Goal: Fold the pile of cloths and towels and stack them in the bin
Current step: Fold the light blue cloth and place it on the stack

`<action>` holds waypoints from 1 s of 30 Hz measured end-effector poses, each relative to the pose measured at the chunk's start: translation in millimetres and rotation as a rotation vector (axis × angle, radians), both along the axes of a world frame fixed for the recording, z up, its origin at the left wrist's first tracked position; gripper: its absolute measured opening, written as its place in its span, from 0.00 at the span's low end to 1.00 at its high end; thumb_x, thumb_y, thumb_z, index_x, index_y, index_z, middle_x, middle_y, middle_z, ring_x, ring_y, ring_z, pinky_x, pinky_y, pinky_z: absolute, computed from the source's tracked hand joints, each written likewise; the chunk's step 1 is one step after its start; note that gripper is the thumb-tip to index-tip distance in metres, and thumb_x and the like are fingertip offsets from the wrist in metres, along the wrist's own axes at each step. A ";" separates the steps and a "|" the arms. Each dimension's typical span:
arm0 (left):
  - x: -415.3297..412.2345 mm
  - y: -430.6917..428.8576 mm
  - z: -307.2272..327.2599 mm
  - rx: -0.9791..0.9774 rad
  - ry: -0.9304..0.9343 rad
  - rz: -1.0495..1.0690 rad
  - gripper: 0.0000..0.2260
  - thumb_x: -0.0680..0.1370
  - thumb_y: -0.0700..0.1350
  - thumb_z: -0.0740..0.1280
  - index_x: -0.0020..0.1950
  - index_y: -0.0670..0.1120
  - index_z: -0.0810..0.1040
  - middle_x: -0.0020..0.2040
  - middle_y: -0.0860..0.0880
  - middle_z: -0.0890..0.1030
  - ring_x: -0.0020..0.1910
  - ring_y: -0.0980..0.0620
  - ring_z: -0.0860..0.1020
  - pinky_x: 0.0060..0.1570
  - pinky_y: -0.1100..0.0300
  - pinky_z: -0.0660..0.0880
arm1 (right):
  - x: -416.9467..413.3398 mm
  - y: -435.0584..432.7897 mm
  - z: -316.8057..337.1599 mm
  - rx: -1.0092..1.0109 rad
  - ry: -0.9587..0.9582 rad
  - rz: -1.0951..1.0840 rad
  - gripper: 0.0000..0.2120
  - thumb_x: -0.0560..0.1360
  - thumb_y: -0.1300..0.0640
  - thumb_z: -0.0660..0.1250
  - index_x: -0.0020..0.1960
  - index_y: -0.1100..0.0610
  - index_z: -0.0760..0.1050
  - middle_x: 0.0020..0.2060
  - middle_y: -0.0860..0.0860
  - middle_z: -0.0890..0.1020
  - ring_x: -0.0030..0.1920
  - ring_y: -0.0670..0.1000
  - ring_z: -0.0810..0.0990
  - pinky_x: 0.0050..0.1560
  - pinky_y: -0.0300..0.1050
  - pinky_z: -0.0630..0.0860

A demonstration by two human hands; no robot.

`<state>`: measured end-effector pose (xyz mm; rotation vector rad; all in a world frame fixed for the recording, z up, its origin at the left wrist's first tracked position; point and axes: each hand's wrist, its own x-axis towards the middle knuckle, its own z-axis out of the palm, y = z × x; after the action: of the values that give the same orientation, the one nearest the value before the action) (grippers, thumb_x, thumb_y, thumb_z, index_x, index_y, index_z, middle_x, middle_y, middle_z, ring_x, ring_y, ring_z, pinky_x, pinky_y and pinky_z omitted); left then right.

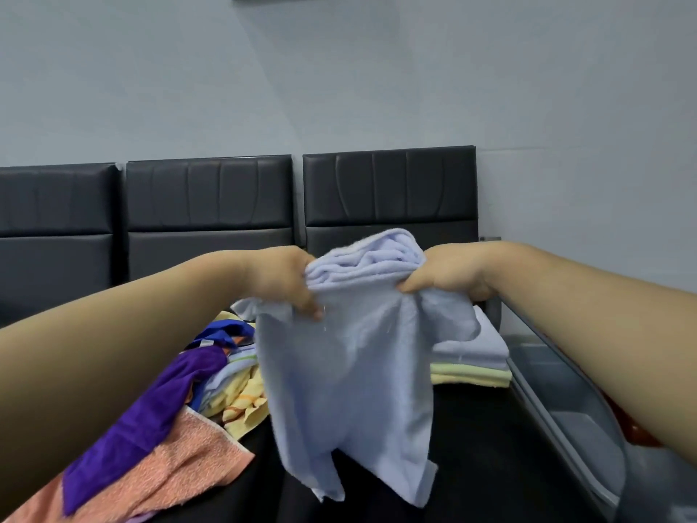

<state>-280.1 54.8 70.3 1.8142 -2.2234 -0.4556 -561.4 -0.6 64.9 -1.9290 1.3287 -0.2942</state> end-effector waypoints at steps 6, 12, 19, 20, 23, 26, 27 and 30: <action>23.0 -37.5 -8.6 -0.086 -0.419 0.164 0.07 0.71 0.50 0.75 0.46 0.50 0.83 0.42 0.47 0.84 0.36 0.49 0.76 0.39 0.57 0.75 | 22.5 -26.2 -24.6 -0.088 0.154 0.081 0.20 0.66 0.44 0.81 0.53 0.53 0.85 0.48 0.50 0.88 0.51 0.55 0.87 0.58 0.54 0.83; 39.4 -79.3 -6.7 -0.372 -0.540 0.352 0.04 0.70 0.37 0.69 0.42 0.45 0.78 0.35 0.48 0.78 0.35 0.45 0.77 0.33 0.55 0.74 | 69.6 -88.6 -18.0 -0.621 0.411 -0.092 0.02 0.73 0.57 0.67 0.43 0.55 0.78 0.38 0.51 0.82 0.35 0.52 0.78 0.32 0.44 0.69; 31.4 -82.3 3.0 -0.546 -0.534 0.374 0.08 0.72 0.34 0.65 0.37 0.45 0.72 0.34 0.48 0.74 0.32 0.45 0.74 0.31 0.57 0.68 | 69.1 -106.5 -1.3 -0.793 0.113 -0.273 0.11 0.81 0.49 0.64 0.44 0.54 0.77 0.37 0.53 0.82 0.36 0.56 0.81 0.35 0.48 0.78; 27.4 -76.3 -1.0 -0.509 -0.524 0.347 0.07 0.72 0.35 0.65 0.37 0.45 0.73 0.34 0.48 0.76 0.32 0.46 0.75 0.31 0.57 0.69 | 63.5 -101.1 -4.0 -0.759 0.091 -0.240 0.11 0.80 0.48 0.65 0.44 0.54 0.78 0.37 0.53 0.82 0.36 0.56 0.82 0.35 0.48 0.77; 17.5 -54.0 -20.2 -0.381 -0.504 0.255 0.02 0.72 0.41 0.65 0.40 0.45 0.76 0.35 0.48 0.78 0.34 0.46 0.75 0.32 0.59 0.70 | 43.5 -79.6 -28.3 -0.715 0.136 -0.123 0.09 0.78 0.45 0.68 0.46 0.50 0.78 0.38 0.50 0.82 0.40 0.53 0.82 0.38 0.49 0.77; 8.9 -36.1 -48.8 -0.190 -0.503 0.159 0.04 0.71 0.44 0.67 0.39 0.44 0.77 0.32 0.48 0.76 0.31 0.46 0.72 0.30 0.59 0.67 | 23.3 -54.7 -74.3 -0.528 0.160 -0.013 0.06 0.74 0.47 0.74 0.46 0.48 0.80 0.39 0.48 0.84 0.41 0.52 0.83 0.42 0.49 0.78; 6.4 -32.5 -57.8 -0.122 -0.509 0.125 0.05 0.71 0.45 0.68 0.39 0.44 0.77 0.31 0.48 0.74 0.31 0.46 0.70 0.30 0.58 0.67 | 17.6 -46.6 -87.9 -0.446 0.210 0.050 0.07 0.73 0.47 0.75 0.46 0.49 0.81 0.39 0.48 0.85 0.42 0.53 0.83 0.42 0.47 0.78; -4.2 -20.0 -92.5 0.124 -0.459 0.051 0.08 0.71 0.48 0.70 0.40 0.44 0.79 0.32 0.48 0.76 0.32 0.47 0.71 0.33 0.57 0.70 | 1.9 -23.2 -132.7 -0.176 0.356 0.194 0.10 0.72 0.43 0.77 0.43 0.48 0.81 0.35 0.44 0.86 0.44 0.50 0.84 0.51 0.45 0.79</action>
<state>-284.3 34.8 -22.2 2.2201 -2.4716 -0.1805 -559.5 -23.8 -67.9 -2.3195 1.3588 0.0340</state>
